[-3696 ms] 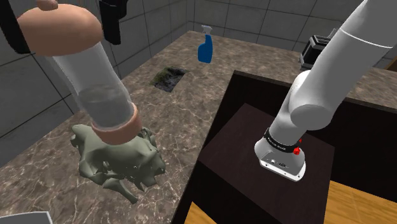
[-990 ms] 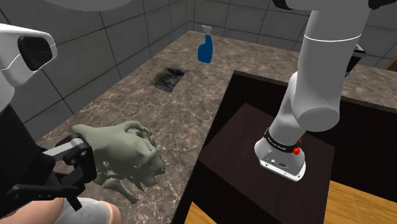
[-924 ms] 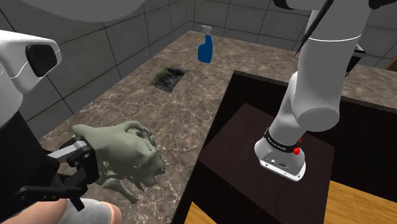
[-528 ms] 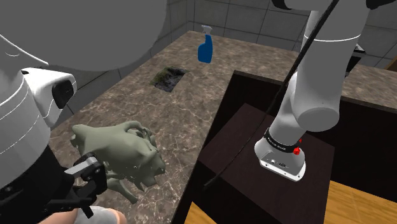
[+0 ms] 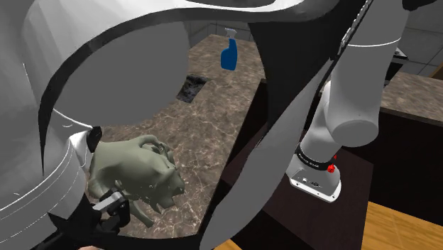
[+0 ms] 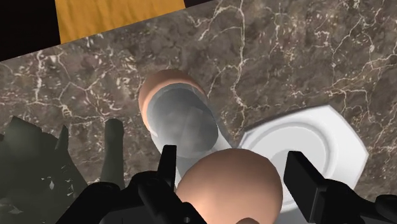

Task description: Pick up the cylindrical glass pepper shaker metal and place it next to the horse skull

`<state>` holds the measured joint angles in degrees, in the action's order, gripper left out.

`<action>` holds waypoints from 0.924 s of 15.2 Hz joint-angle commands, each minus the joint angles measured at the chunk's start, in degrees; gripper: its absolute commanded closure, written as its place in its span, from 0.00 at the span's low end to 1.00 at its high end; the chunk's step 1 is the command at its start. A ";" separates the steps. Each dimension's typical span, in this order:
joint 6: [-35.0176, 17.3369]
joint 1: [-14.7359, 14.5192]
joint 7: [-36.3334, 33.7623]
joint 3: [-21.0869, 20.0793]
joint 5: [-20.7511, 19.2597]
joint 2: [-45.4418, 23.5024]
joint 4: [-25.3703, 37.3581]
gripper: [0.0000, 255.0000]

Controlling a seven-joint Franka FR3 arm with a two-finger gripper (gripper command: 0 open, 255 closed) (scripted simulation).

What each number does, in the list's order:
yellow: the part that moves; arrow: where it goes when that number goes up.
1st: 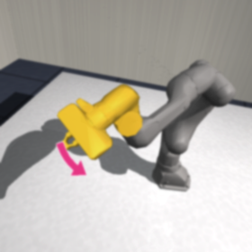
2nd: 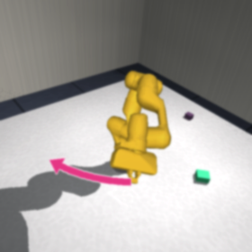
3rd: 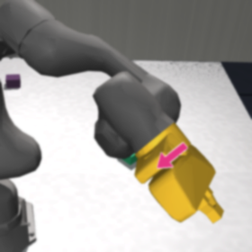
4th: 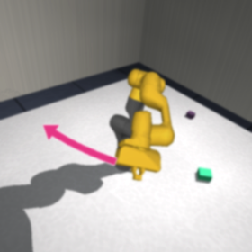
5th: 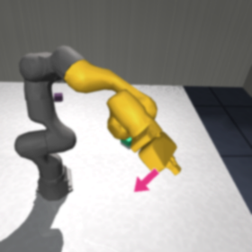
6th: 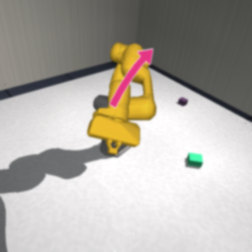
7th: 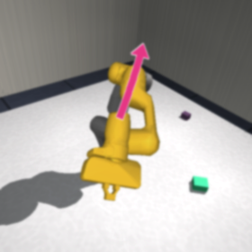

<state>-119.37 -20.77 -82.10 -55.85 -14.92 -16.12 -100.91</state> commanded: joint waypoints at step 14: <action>-9.04 -2.02 -3.28 2.79 -5.04 -4.23 -6.44 1.00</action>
<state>-128.06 -22.66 -85.22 -53.20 -19.72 -20.15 -107.17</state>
